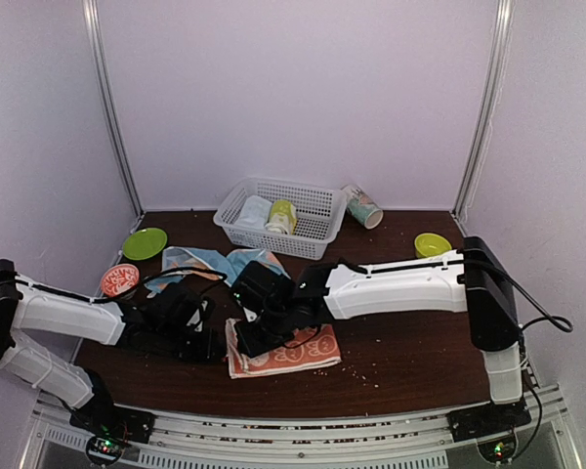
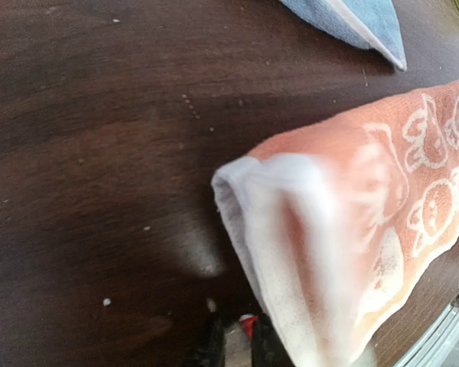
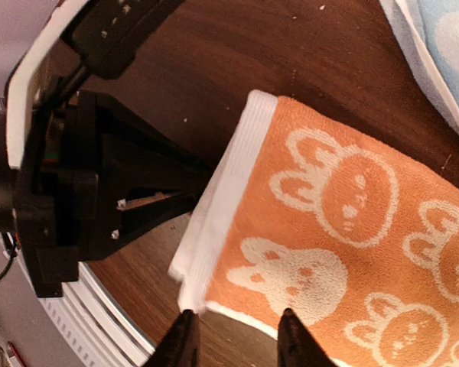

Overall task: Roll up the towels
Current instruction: Fold the towel at the center of the board, then smooth out the towel at the center of the board.

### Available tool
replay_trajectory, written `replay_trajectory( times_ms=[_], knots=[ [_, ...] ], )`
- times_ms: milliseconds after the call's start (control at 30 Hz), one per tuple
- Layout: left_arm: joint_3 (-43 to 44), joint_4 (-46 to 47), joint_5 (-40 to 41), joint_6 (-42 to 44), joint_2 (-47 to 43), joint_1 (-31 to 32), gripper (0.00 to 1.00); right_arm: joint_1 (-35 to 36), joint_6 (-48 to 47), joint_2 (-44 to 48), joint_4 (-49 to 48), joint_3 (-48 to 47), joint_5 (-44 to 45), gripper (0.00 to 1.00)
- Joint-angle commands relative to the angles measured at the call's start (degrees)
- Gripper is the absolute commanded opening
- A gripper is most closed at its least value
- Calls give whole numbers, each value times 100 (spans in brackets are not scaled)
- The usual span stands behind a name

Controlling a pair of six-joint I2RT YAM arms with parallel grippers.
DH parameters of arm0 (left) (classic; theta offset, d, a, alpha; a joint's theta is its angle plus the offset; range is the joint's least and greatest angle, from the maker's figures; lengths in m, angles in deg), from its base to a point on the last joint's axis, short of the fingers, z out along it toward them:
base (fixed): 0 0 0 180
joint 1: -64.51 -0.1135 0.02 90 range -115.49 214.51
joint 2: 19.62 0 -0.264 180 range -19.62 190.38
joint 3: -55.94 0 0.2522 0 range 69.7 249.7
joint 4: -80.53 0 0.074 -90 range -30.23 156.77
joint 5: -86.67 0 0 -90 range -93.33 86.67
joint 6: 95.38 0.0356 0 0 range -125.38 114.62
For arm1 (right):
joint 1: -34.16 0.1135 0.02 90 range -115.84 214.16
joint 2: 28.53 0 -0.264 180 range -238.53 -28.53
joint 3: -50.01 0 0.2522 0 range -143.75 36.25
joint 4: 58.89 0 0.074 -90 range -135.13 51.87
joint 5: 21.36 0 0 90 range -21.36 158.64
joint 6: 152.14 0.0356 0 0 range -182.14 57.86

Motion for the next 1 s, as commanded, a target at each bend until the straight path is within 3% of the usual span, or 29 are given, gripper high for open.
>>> replay_trajectory(
  times_ms=[0,67,167,267,367,500,800,967],
  knots=[
    [109,-447,233,55,-373,24,17,26,-62,113,243,-197,63,44],
    [91,-679,304,58,-562,29,21,13,-80,267,296,-176,154,51],
    [51,-1062,452,50,-927,24,24,-83,-104,649,327,63,328,53],
    [80,-1505,614,47,-1357,28,26,-275,-207,1166,330,645,733,53],
    [160,-1791,789,37,-1748,31,35,-551,-327,1595,293,1428,1007,54],
    [419,-1812,827,91,-1813,26,40,-829,-425,1873,136,2126,1145,60],
    [1021,-1643,721,229,-1160,40,40,-1236,-547,1516,-239,2396,1345,59],
    [965,-1639,742,168,-1167,67,40,-1525,-579,1178,-100,2378,1333,54]
  ],
)
